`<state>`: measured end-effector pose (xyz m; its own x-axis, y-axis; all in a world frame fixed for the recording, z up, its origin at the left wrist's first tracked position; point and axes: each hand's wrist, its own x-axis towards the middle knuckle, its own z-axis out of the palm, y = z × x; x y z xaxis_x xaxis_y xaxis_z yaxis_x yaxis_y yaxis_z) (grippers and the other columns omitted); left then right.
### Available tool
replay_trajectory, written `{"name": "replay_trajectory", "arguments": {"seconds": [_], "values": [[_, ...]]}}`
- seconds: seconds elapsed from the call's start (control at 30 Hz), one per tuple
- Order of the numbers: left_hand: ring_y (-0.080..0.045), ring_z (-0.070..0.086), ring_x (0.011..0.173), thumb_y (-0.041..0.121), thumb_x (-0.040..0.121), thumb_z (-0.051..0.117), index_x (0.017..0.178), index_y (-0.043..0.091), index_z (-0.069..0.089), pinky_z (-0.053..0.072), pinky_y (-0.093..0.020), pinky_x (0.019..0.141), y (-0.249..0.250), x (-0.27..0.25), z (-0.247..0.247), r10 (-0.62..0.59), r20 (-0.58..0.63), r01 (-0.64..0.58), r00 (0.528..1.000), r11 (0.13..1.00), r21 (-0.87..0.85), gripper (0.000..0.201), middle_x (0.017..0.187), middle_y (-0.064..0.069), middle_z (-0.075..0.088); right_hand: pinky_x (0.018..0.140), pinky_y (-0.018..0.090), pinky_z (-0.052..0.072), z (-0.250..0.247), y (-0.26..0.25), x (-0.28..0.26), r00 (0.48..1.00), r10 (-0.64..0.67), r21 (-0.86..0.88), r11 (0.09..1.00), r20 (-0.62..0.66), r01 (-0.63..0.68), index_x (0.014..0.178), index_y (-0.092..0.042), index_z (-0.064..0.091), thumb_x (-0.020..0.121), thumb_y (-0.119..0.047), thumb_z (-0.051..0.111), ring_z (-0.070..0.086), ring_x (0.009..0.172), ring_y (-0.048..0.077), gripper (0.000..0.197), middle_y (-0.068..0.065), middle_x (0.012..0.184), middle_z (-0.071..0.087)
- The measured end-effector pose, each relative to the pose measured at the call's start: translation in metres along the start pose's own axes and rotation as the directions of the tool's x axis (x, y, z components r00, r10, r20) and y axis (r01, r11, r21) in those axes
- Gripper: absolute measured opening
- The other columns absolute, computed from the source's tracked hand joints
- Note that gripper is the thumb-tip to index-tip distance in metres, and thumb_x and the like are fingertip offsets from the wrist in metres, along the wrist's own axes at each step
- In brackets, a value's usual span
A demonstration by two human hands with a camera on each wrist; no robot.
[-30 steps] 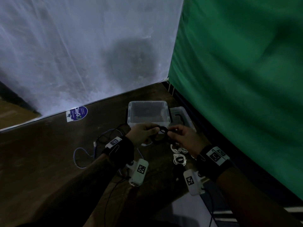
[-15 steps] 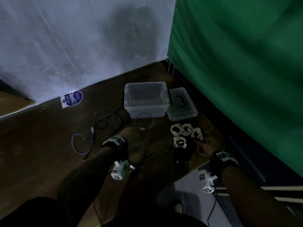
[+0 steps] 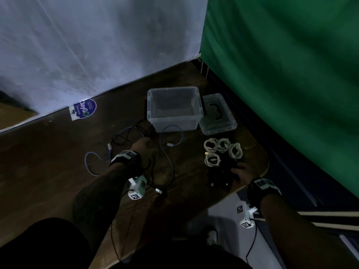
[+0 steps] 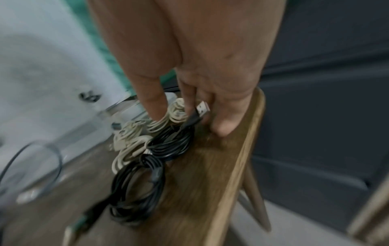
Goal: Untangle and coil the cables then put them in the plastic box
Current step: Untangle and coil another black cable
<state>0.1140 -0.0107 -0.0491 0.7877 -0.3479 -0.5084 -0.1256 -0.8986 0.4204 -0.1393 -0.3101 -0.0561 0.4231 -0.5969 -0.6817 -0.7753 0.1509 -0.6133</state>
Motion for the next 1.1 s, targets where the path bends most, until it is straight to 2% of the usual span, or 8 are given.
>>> {"name": "replay_trajectory", "arguments": {"seconds": [0.2, 0.37, 0.53, 0.67, 0.77, 0.83, 0.93, 1.1], "values": [[-0.036, 0.056, 0.114, 0.043, 0.068, 0.065, 0.129, 0.023, 0.060, 0.048, -0.041, 0.096, -0.025, 0.023, 0.006, -0.038, -0.104, 0.027, 0.994, 0.994, -0.105, 0.064, 0.133, -0.016, 0.053, 0.094, 0.029, 0.038, 0.003, -0.019, -0.014, 0.938, -0.325, -0.301, 0.913, -0.123, 0.277, 0.119, -0.007, 0.059, 0.089, -0.011, 0.062, 0.056, 0.112, 0.028, 0.030, 0.007, 0.118, 0.060], [-0.032, 0.060, 0.106, 0.014, 0.088, 0.065, 0.126, 0.008, 0.058, 0.043, -0.029, 0.082, 0.013, -0.009, -0.002, 0.033, -0.009, -0.034, 0.999, 0.983, -0.183, 0.040, 0.112, -0.011, 0.059, 0.099, 0.034, 0.046, 0.031, -0.051, -0.039, 0.699, -0.715, -0.430, 0.626, 0.017, 0.651, 0.109, -0.010, 0.066, 0.085, -0.010, 0.069, 0.058, 0.112, 0.024, 0.025, 0.005, 0.115, 0.063], [-0.025, 0.065, 0.090, 0.010, 0.084, 0.064, 0.091, 0.017, 0.067, 0.052, -0.033, 0.078, 0.030, -0.033, -0.023, 0.062, -0.369, -0.219, 0.927, 0.889, -0.401, 0.010, 0.092, -0.002, 0.066, 0.097, 0.033, 0.047, 0.067, -0.099, -0.072, 0.551, -0.803, -0.338, 0.465, 0.228, 0.818, 0.118, -0.018, 0.061, 0.089, -0.018, 0.063, 0.054, 0.112, 0.014, 0.029, -0.001, 0.120, 0.059], [-0.004, 0.064, 0.073, 0.001, 0.085, 0.062, 0.087, 0.017, 0.064, 0.054, -0.027, 0.070, 0.061, -0.076, -0.057, 0.246, -0.449, -0.445, 0.859, 0.791, -0.419, 0.016, 0.081, 0.007, 0.067, 0.096, 0.027, 0.047, 0.089, -0.148, -0.103, 0.411, -0.857, -0.240, 0.347, 0.311, 0.907, 0.136, -0.019, 0.050, 0.092, -0.016, 0.063, 0.052, 0.111, 0.010, 0.046, 0.000, 0.134, 0.051], [0.006, 0.063, 0.075, -0.005, 0.085, 0.063, 0.093, 0.011, 0.067, 0.051, -0.015, 0.072, 0.081, -0.106, -0.090, 0.448, -0.469, -0.627, 0.761, 0.694, -0.354, 0.019, 0.087, 0.006, 0.067, 0.089, 0.027, 0.050, 0.092, -0.182, -0.121, 0.410, -0.804, -0.141, 0.389, 0.431, 0.910, 0.139, -0.023, 0.049, 0.096, -0.023, 0.059, 0.057, 0.104, 0.010, 0.044, -0.002, 0.136, 0.053], [0.008, 0.062, 0.075, -0.006, 0.086, 0.063, 0.097, 0.005, 0.067, 0.048, -0.013, 0.072, 0.088, -0.121, -0.108, 0.507, -0.496, -0.696, 0.705, 0.629, -0.345, 0.017, 0.089, 0.003, 0.068, 0.080, 0.025, 0.051, 0.089, -0.199, -0.134, 0.391, -0.803, -0.091, 0.394, 0.451, 0.915, 0.121, -0.022, 0.063, 0.098, -0.026, 0.057, 0.063, 0.088, 0.007, 0.024, -0.002, 0.110, 0.068], [0.006, 0.059, 0.067, -0.002, 0.090, 0.058, 0.106, 0.000, 0.064, 0.044, -0.012, 0.064, 0.093, -0.134, -0.125, 0.483, -0.494, -0.688, 0.723, 0.571, -0.449, 0.017, 0.085, -0.003, 0.068, 0.062, 0.023, 0.047, 0.072, -0.220, -0.146, 0.302, -0.856, -0.058, 0.307, 0.420, 0.950, 0.086, -0.017, 0.065, 0.096, -0.024, 0.060, 0.058, 0.060, 0.002, 0.013, -0.001, 0.072, 0.065], [-0.004, 0.036, 0.045, 0.021, 0.098, 0.053, 0.081, 0.000, 0.064, 0.030, -0.016, 0.047, 0.091, -0.151, -0.120, 0.424, -0.494, -0.640, 0.759, 0.624, -0.449, 0.030, 0.053, 0.002, 0.044, 0.060, 0.023, 0.050, 0.018, -0.250, -0.157, 0.286, -0.922, 0.021, 0.301, 0.262, 0.953, 0.087, -0.017, 0.066, 0.096, -0.020, 0.061, 0.058, 0.058, 0.009, 0.011, -0.002, 0.069, 0.065]]}}
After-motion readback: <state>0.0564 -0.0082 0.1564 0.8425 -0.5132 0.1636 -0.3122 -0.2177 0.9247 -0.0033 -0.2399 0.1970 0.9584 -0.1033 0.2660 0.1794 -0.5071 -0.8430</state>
